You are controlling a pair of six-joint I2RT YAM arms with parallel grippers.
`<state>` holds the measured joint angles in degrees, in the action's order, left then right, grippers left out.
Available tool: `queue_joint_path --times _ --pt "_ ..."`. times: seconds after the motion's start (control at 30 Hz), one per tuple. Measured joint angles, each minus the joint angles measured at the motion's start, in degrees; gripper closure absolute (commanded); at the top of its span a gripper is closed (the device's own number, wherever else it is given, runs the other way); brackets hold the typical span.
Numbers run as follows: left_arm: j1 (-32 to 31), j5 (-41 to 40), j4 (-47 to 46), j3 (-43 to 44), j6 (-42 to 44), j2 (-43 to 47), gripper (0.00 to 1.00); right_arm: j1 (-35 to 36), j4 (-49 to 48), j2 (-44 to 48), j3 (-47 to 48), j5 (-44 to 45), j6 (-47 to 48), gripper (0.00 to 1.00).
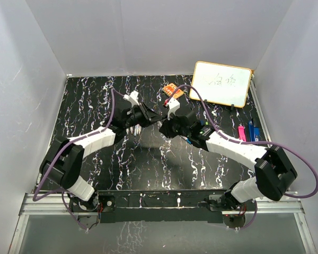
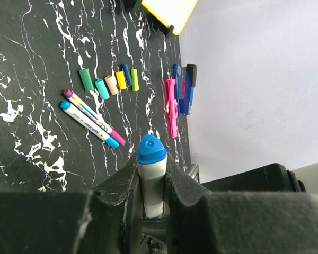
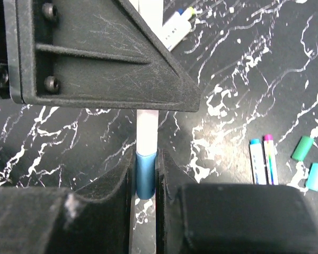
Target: Open the pen caps
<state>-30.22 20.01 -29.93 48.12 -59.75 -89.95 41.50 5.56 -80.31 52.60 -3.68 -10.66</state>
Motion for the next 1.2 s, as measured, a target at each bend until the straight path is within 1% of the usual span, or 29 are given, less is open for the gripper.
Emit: queue_joint_path --times 0.13,0.3,0.33,0.37,0.5,0.57,0.67,0.83,1.03,1.2 --pt "3.02 3.76 1.66 1.31 0.37 0.68 1.00 0.22 -3.43 -0.31 0.00 -0.42 -0.13 1.00" --pt "4.96 6.62 4.37 3.78 1.75 0.68 1.00 0.24 -6.32 -0.31 0.00 -0.35 -0.20 1.00" --pt "5.51 5.40 4.26 3.96 2.38 0.68 1.00 0.28 -5.05 -0.17 0.02 -0.48 -0.02 1.00" --pt "7.43 3.32 4.33 4.31 3.39 0.68 1.00 0.28 -2.60 0.39 -0.85 -0.33 0.04 1.00" --pt "17.51 -4.28 4.50 4.57 5.29 0.68 1.00 0.00 4.87 0.66 -3.02 0.07 0.13 1.00" --pt "19.63 -6.40 4.81 4.57 5.79 0.68 1.00 -0.04 6.40 0.66 -3.04 0.61 0.15 1.00" --pt "19.96 -6.97 5.33 4.57 6.36 0.68 1.00 -0.02 7.34 0.72 -3.04 2.78 0.11 1.00" --pt "19.91 -7.06 10.67 4.61 9.44 1.31 1.00 -1.20 9.20 -0.52 -1.66 8.57 -0.11 1.00" --pt "20.59 -7.50 19.82 4.61 14.69 5.40 1.00 -6.51 10.84 -9.01 4.55 12.70 -0.55 1.00" --pt "23.28 -7.39 26.27 5.99 19.02 7.34 1.00 -11.17 11.34 -15.08 8.50 13.14 -1.07 1.00"
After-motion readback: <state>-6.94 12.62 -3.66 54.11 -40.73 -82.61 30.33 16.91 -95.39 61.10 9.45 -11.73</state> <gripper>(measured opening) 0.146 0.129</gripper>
